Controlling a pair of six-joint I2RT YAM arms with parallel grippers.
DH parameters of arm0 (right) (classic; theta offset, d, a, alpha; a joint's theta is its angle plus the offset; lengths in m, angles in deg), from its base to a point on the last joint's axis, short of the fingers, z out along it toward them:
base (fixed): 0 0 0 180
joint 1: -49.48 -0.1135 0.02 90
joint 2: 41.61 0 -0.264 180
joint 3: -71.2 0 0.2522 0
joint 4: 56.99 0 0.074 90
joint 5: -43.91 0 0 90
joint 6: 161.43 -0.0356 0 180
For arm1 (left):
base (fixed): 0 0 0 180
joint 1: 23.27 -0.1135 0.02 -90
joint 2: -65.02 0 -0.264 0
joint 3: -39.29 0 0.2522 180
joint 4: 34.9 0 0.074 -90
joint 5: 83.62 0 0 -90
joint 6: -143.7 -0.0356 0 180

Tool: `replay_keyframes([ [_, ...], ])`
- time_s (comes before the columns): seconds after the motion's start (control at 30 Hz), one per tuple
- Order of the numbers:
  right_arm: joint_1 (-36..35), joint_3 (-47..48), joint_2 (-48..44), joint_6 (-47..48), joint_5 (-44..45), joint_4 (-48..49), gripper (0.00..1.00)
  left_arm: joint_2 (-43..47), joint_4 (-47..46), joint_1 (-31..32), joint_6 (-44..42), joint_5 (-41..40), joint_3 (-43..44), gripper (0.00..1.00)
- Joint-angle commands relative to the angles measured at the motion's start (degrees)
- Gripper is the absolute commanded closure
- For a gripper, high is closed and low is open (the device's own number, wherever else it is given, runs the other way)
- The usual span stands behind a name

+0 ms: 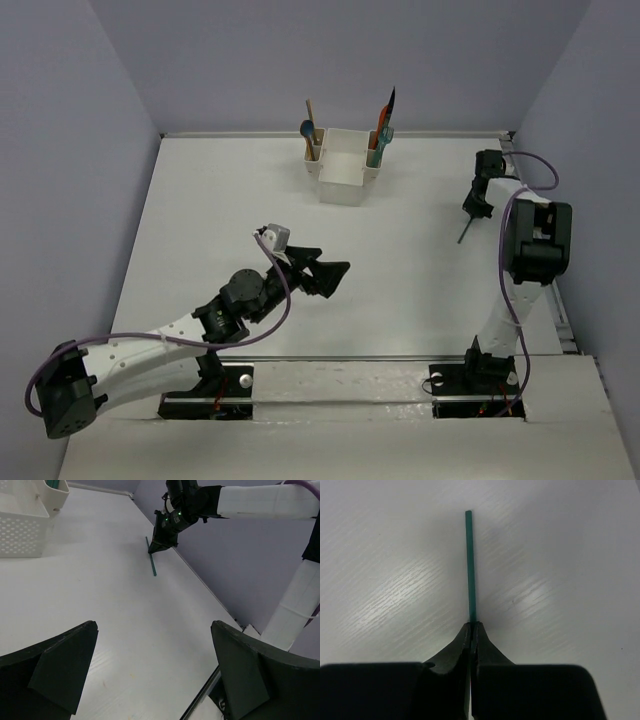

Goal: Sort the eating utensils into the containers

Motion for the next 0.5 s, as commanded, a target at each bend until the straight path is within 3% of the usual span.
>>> replay_keyframes([
  [0.0,-0.28,-7.05,-2.15,1.5,-5.48,5.54,1.0,-1.44,-2.17,0.26,-0.63,-0.09,2.14,0.01],
  [0.33,-9.32,-26.3,-31.23,0.89,-19.27,27.28,1.0,-10.05,1.43,-1.23,1.48,3.15,10.65,0.05],
  [0.47,-13.02,-36.5,-42.74,-2.09,-28.41,36.15,1.0,-16.55,0.38,-7.72,7.43,13.84,15.49,0.11],
])
